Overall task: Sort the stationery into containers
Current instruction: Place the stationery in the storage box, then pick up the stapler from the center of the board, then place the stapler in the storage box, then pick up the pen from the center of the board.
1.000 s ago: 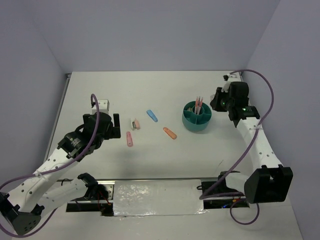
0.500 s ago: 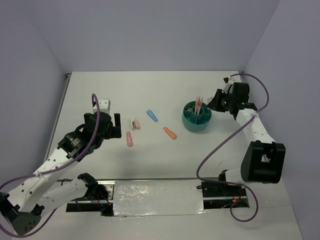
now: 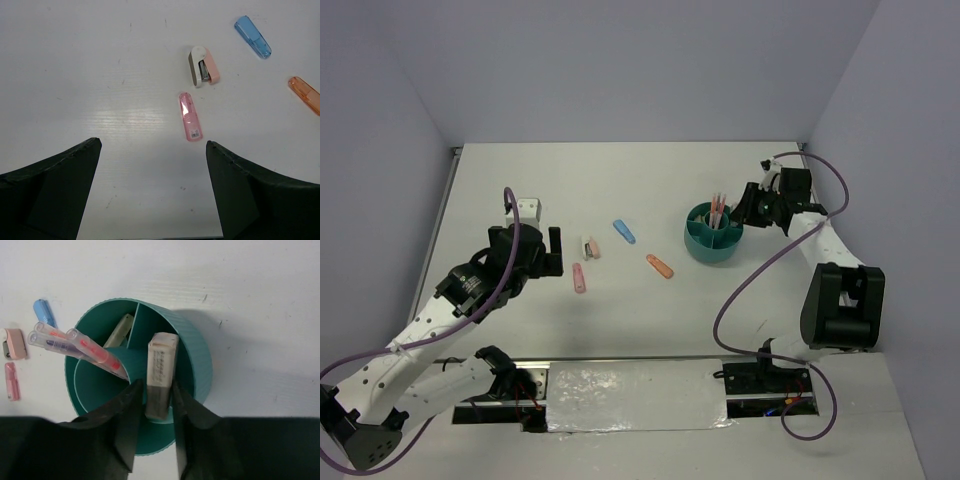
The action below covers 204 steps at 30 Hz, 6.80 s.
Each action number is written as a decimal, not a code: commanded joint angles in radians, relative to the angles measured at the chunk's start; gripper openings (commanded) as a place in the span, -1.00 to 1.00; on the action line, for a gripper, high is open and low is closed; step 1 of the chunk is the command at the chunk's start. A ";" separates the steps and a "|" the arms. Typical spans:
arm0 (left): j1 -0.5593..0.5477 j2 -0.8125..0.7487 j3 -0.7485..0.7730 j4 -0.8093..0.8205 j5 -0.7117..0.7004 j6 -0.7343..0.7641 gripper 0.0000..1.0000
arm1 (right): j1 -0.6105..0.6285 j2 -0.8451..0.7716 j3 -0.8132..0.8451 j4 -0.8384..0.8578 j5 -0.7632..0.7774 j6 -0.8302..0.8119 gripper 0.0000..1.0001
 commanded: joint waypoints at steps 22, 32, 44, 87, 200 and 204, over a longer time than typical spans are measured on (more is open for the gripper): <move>0.059 0.144 0.085 -0.002 -0.011 -0.216 0.99 | 0.468 -0.376 0.073 -0.105 0.339 0.079 0.34; 0.064 0.748 0.295 0.099 0.061 -0.287 0.99 | 0.701 -0.448 -0.058 -0.194 0.619 0.205 0.99; 0.069 0.969 0.323 0.260 0.072 -0.192 0.99 | 0.764 -0.523 -0.136 -0.211 0.554 0.186 1.00; -0.316 0.224 -0.251 1.059 0.540 0.323 -1.00 | 0.898 -0.491 -0.188 0.177 0.435 0.647 0.69; 0.007 0.553 -0.126 0.312 0.179 -0.462 -1.00 | 0.901 -0.574 -0.412 0.333 0.335 0.353 0.65; -0.097 0.391 -0.059 0.242 0.107 -0.604 -1.00 | 0.947 -0.492 -0.515 0.634 0.298 0.413 0.66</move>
